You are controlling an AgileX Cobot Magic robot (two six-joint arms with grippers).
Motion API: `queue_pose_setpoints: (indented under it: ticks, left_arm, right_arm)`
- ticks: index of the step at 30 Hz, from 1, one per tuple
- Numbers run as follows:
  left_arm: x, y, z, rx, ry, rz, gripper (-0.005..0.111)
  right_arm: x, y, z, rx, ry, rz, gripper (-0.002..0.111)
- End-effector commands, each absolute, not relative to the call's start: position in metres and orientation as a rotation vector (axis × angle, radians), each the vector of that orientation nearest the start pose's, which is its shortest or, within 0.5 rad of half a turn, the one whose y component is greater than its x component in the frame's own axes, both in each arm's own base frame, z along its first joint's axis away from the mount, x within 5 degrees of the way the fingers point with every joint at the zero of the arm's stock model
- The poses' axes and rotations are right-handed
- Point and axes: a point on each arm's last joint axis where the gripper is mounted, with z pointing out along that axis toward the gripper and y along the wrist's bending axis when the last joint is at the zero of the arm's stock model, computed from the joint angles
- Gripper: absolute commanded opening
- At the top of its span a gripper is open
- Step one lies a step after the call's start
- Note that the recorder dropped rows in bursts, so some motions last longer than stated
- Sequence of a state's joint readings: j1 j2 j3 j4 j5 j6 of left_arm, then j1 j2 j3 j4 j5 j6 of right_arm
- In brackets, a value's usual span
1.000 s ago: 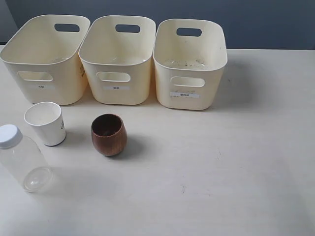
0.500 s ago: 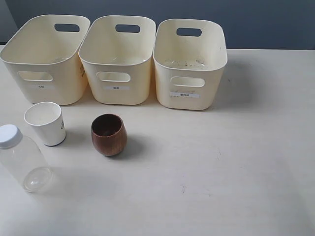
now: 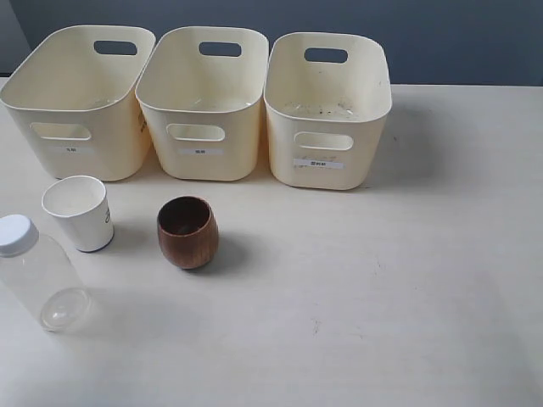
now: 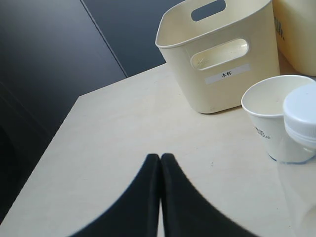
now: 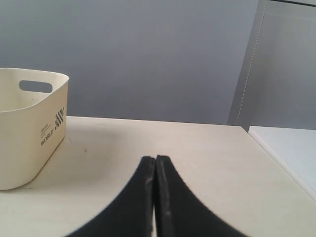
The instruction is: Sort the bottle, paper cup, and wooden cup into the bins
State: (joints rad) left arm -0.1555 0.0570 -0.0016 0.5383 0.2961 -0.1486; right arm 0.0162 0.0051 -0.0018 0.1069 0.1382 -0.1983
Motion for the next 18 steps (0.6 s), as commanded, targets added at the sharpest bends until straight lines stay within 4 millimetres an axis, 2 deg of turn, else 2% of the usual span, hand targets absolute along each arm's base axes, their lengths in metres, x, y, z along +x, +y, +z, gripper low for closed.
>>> queue_pose_setpoints:
  ticks: [1,9,18]
  left_arm:
    - [0.059,0.004,0.188,0.367,1.753,0.278,0.0]
    - [0.059,0.004,0.188,0.367,1.754,0.279,0.0]
    - [0.059,0.004,0.188,0.367,1.754,0.279,0.0]
  right_arm:
    - [0.056,0.001,0.207,-0.074,1.547,-0.045,-0.001]
    - [0.056,-0.002,0.218,0.229,1.411,0.231,-0.001]
    - [0.056,-0.001,0.216,0.368,1.424,0.397,-0.001]
